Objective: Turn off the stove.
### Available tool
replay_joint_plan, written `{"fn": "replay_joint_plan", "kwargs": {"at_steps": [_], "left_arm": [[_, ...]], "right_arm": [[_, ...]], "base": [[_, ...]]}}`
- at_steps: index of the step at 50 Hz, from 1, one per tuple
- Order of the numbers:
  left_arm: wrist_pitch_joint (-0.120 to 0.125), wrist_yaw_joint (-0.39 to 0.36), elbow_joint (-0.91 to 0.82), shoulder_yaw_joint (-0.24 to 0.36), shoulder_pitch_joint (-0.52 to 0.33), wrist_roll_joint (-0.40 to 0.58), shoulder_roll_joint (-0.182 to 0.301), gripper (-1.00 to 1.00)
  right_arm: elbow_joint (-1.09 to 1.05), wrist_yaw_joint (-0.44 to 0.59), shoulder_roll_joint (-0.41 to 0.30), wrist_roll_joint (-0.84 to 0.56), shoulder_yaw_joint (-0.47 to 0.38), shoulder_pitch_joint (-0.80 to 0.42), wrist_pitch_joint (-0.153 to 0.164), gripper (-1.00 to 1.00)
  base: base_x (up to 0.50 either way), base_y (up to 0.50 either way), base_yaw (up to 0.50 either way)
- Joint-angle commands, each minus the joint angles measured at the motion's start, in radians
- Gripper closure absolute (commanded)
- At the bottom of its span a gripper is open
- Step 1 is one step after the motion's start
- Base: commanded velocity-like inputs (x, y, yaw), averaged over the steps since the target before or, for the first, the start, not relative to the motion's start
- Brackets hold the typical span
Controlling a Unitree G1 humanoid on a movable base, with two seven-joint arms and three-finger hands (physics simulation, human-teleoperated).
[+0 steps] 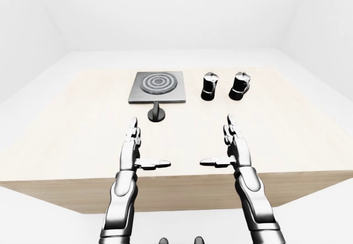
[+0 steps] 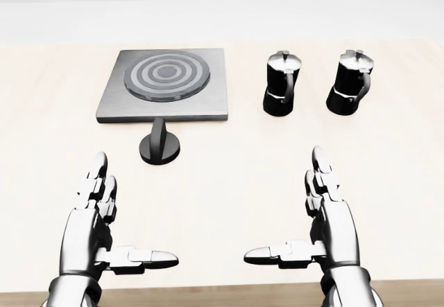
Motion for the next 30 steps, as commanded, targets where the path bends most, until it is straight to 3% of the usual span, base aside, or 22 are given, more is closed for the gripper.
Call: {"fn": "replay_joint_plan", "kwargs": {"at_steps": [1,5,8,10,12,13,15,20,30], "left_arm": [[0.008,-0.026,-0.015,0.022,0.006,-0.010,0.011,-1.00],[0.010,-0.024,-0.015,0.025,0.002,-0.011,0.012,-1.00],[0.019,-0.023,-0.028,0.027,0.003,-0.011,0.013,-1.00],[0.053,-0.023,-0.068,0.034,-0.004,-0.020,0.016,-1.00],[0.085,-0.004,-0.188,0.053,-0.022,-0.024,0.024,-1.00],[0.085,0.008,-0.456,0.103,-0.082,-0.101,0.039,-1.00],[0.085,0.049,-0.605,0.175,-0.174,-0.227,0.063,-1.00],[0.085,0.096,-0.595,0.193,-0.240,-0.259,0.114,-1.00],[0.085,0.105,-0.570,0.172,-0.218,-0.251,0.107,-1.00]], "right_arm": [[-0.024,0.023,-0.011,0.014,-0.022,0.004,0.013,-1.00],[-0.031,0.026,-0.012,0.015,-0.022,0.003,0.017,-1.00],[-0.054,0.027,-0.014,0.016,-0.026,0.002,0.037,-1.00],[-0.114,0.029,-0.019,0.022,-0.033,-0.005,0.078,-1.00],[-0.226,0.016,-0.022,0.048,-0.055,-0.030,0.085,-1.00],[-0.420,0.021,-0.035,0.098,-0.072,-0.078,0.085,-1.00],[-0.550,-0.010,-0.050,0.140,-0.106,-0.141,0.085,-1.00],[-0.611,0.002,-0.074,0.155,-0.099,-0.188,0.085,-1.00],[-0.624,-0.001,-0.071,0.163,-0.105,-0.179,0.085,-1.00]], "base": [[0.00,0.00,0.00],[0.00,0.00,0.00],[0.00,0.00,0.00],[0.00,0.00,0.00],[0.00,0.00,0.00],[0.00,0.00,0.00],[0.00,0.00,0.00],[0.00,0.00,0.00],[0.00,0.00,0.00]]}}
